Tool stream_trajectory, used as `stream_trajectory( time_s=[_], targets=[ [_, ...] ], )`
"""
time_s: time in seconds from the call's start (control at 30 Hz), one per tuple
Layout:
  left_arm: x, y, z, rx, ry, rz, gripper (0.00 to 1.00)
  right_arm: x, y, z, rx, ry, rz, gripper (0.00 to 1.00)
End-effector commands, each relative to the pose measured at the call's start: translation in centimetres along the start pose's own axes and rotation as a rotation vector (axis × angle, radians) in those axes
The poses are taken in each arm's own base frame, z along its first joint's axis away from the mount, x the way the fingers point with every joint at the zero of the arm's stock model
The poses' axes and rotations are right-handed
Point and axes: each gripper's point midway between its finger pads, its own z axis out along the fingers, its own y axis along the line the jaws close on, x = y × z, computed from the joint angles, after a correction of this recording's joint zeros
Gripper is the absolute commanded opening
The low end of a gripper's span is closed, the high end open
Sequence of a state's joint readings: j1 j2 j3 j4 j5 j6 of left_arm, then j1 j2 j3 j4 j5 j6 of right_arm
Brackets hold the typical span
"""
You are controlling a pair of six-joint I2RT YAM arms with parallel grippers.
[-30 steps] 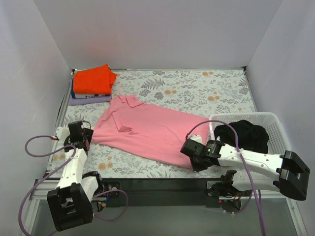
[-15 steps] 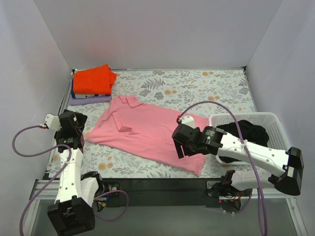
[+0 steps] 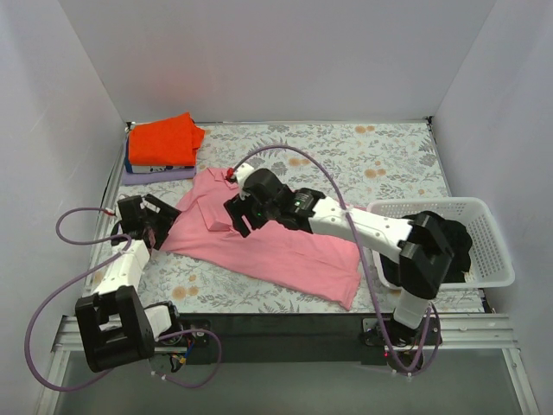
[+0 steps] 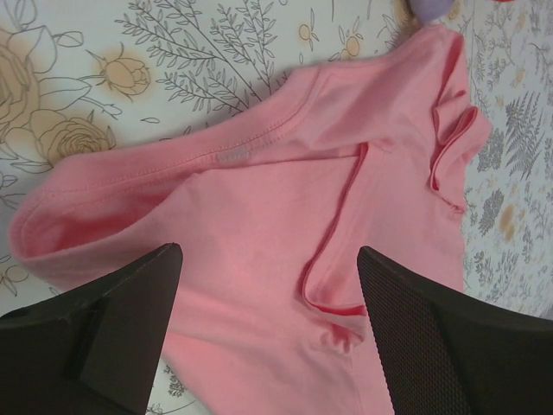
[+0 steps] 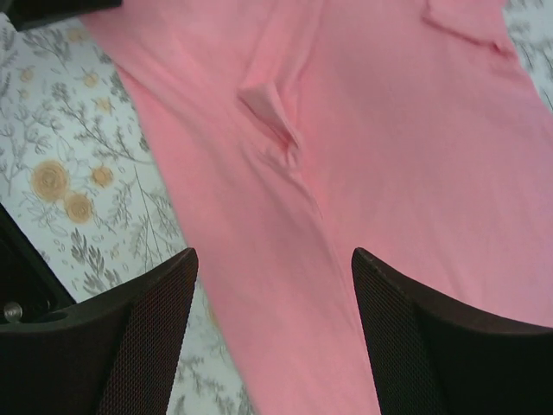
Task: Fold and stack the t-shirts
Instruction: Fold the tshirt
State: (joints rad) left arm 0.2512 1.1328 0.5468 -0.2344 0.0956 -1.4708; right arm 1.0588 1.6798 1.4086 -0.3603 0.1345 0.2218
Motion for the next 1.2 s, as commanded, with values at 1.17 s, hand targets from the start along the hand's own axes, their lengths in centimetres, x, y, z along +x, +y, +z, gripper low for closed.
stream_trajectory(
  time_s=[1.17],
  targets=[
    [1.1,-2.3,1.0,0.122,0.090,0.051,0.82,-1.3,2.0,17.0,-0.317,-0.035,-0.238,0.49]
  ],
)
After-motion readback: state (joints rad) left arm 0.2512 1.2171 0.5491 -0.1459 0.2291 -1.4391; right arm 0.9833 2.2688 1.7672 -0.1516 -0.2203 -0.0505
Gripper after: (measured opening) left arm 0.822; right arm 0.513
